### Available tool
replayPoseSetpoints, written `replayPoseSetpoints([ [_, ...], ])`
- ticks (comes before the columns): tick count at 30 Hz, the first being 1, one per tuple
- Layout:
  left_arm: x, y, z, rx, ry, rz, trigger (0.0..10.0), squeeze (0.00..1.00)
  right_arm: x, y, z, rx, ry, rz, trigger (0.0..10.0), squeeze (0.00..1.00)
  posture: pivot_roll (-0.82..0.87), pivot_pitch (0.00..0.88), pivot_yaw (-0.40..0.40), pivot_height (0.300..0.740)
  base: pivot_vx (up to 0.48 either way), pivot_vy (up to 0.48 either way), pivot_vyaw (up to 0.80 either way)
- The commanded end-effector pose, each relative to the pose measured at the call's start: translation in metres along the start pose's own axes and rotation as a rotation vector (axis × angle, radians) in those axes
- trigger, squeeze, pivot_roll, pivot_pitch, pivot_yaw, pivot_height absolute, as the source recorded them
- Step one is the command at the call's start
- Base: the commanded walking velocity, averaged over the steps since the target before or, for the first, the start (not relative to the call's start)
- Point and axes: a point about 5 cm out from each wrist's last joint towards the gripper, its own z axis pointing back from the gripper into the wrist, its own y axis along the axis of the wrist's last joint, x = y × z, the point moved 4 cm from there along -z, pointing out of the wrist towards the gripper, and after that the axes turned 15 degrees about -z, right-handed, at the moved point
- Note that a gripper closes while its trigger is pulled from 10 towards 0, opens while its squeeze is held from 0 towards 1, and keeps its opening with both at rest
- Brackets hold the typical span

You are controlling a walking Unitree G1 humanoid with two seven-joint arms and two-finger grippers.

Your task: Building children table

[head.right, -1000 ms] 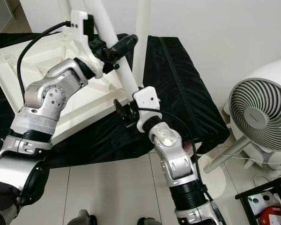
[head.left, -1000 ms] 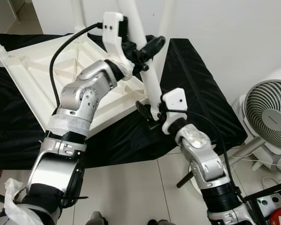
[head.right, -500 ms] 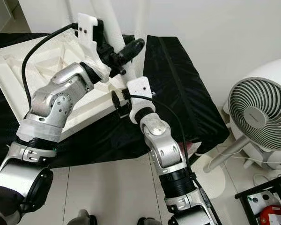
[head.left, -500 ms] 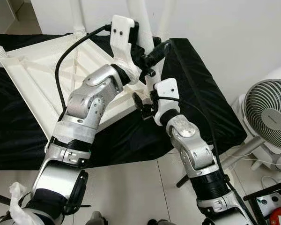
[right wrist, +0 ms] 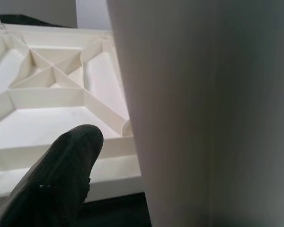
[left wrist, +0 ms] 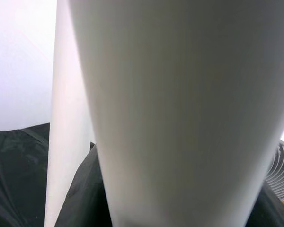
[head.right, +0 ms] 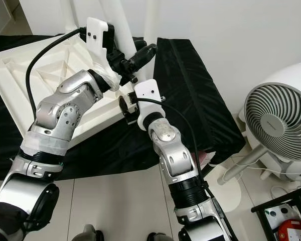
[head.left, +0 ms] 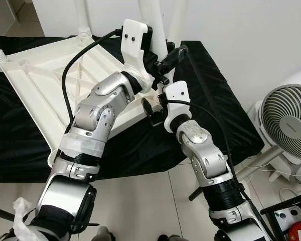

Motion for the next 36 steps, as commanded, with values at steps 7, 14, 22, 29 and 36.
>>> replayPoseSetpoints([
  [7,0.005,0.01,-0.001,0.037,-0.017,-0.034,10.0,0.0,0.003,-0.008,-0.001,-0.049,-0.024,-0.012,10.0,0.0,0.03,0.1,-0.069,0.74,0.0,0.0,0.0],
  [14,0.006,0.012,-0.001,0.041,-0.02,-0.034,10.0,0.0,-0.001,-0.009,-0.001,-0.053,0.002,0.006,0.0,0.0,0.03,0.098,-0.069,0.74,0.0,0.0,0.0],
  [22,0.009,0.013,-0.001,0.047,-0.025,-0.029,10.0,0.0,0.003,-0.009,0.0,-0.053,-0.022,0.01,0.0,0.0,0.03,0.097,-0.071,0.74,0.0,0.0,0.0],
  [29,0.013,0.014,0.001,0.058,-0.045,0.0,10.0,1.0,0.005,-0.006,0.0,-0.034,-0.039,-0.001,10.0,0.0,0.03,0.105,-0.074,0.74,0.0,0.0,0.0],
  [36,0.021,0.032,0.012,0.137,-0.134,0.135,10.0,1.0,0.016,0.014,0.003,0.087,-0.096,-0.118,10.0,0.0,0.03,0.112,-0.086,0.74,0.0,0.0,0.0],
])
